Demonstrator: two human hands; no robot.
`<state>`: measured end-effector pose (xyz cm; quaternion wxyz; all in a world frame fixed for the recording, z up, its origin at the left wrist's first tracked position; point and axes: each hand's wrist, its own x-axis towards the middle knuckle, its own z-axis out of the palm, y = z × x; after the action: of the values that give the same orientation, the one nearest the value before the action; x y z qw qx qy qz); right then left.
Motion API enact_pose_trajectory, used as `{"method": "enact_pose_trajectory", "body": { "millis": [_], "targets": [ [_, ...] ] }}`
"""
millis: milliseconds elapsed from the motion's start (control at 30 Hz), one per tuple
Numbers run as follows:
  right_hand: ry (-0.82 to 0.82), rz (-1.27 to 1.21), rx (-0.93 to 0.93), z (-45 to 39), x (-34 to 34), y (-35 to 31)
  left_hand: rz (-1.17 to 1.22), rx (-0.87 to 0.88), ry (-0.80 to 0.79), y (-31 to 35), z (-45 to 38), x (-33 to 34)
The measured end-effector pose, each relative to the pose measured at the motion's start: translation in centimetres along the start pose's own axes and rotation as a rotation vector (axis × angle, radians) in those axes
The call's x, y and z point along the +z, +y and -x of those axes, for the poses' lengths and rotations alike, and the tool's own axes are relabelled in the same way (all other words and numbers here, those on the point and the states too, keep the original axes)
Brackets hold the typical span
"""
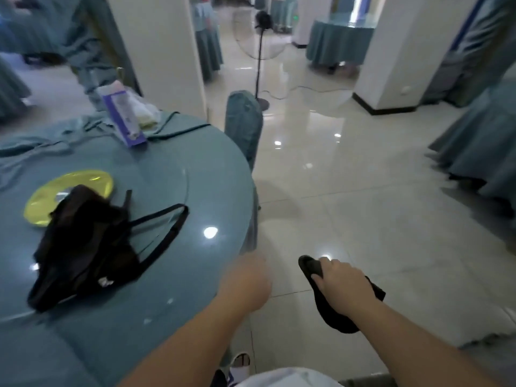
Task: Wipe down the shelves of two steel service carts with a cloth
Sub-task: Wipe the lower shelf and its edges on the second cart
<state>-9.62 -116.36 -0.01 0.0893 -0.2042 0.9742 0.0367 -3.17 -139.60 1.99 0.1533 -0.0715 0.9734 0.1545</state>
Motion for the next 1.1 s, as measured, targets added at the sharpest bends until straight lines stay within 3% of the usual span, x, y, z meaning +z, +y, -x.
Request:
{"method": "enact_pose_trajectory", "body": {
  "millis": [233, 467, 867, 1100],
  "targets": [
    [0.017, -0.15, 0.33, -2.8, -0.3, 5.6, -0.112, 0.255, -0.149, 4.3, -11.8, -2.6],
    [-0.008, -0.198, 0.556, -4.0, 1.2, 14.5, -0.236, 0.504, -0.201, 13.3, -20.8, -2.7],
    [0.051, -0.233, 0.79, -8.0, -0.3, 39.6, -0.363, 0.728, -0.173, 38.2, -36.1, -2.5],
    [0.028, -0.345, 0.978, -5.6, 1.4, 47.9, -0.455, 0.867, -0.27, 51.7, -40.5, -0.1]
  ]
}}
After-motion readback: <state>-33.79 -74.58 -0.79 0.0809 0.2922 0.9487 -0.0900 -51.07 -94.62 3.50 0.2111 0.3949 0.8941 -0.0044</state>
